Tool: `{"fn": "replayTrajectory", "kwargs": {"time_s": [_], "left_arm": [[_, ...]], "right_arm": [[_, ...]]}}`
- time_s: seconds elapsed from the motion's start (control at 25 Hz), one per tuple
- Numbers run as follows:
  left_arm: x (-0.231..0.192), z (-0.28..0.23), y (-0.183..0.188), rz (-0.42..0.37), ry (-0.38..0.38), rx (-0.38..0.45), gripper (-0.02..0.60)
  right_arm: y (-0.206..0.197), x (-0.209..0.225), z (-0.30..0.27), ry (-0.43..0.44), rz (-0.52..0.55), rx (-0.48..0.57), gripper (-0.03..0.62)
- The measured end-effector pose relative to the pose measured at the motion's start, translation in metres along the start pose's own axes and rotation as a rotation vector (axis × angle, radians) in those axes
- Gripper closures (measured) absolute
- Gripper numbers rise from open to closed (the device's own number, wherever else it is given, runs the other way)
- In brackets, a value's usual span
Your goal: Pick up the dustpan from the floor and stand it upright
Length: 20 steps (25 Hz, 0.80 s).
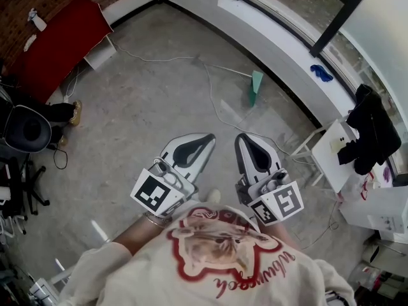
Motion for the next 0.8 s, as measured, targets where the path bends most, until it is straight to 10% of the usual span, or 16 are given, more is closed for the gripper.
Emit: {"fn": "replayTrajectory", "kwargs": {"time_s": [0.8], "left_arm": [[-0.021,-0.086,-0.024,-0.003,-0.010,-0.020,0.563]], "right_arm": [[-0.032,0.086,0.002,-0.008,-0.036,-0.035,0.568]]}}
Point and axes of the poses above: the fingertips, and each gripper's own axes: z backward along the fingers, x to its right, y out of its top, the point moved 8 cm from there along z, backward along the fingers, and after that the axes turned 12 degrees about z, right-handed, at the moved point
